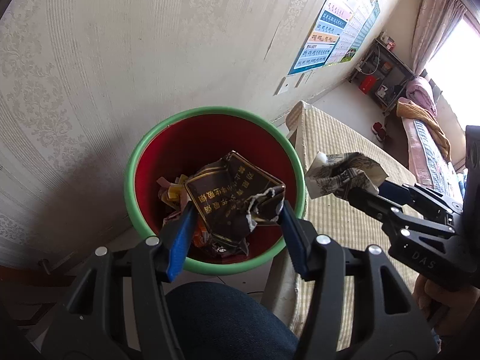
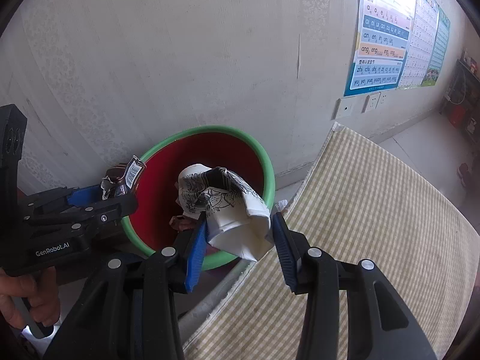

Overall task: Collect trash
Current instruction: 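Carry the brown and silver-white wrappers over the red bin, then open both tools to drop the wrappers into the bin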

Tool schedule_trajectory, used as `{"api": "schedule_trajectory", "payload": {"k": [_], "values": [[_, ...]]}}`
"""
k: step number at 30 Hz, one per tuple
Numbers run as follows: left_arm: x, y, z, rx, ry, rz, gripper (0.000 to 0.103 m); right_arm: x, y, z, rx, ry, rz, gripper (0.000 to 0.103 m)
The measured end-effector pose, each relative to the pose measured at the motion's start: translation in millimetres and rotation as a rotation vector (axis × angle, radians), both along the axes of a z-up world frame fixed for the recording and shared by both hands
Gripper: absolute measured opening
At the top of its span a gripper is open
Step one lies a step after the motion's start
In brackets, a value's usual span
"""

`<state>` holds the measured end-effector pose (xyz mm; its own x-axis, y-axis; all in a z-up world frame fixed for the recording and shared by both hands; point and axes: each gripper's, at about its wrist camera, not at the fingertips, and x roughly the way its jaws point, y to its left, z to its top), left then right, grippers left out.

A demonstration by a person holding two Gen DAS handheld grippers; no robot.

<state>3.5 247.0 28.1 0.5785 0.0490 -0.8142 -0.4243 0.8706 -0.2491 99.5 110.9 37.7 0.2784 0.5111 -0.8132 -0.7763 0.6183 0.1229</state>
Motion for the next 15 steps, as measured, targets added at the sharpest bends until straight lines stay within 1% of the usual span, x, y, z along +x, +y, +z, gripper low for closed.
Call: {"api": "schedule_trajectory", "payload": {"k": [7, 15], "values": [[5, 18, -3, -0.012, 0.001, 0.02, 0.053, 9, 25, -6, -0.013, -0.001, 0.025, 0.042], [16, 35, -10, -0.034, 0.004, 0.017, 0.053, 20, 54, -18, -0.029, -0.001, 0.056, 0.042]]}}
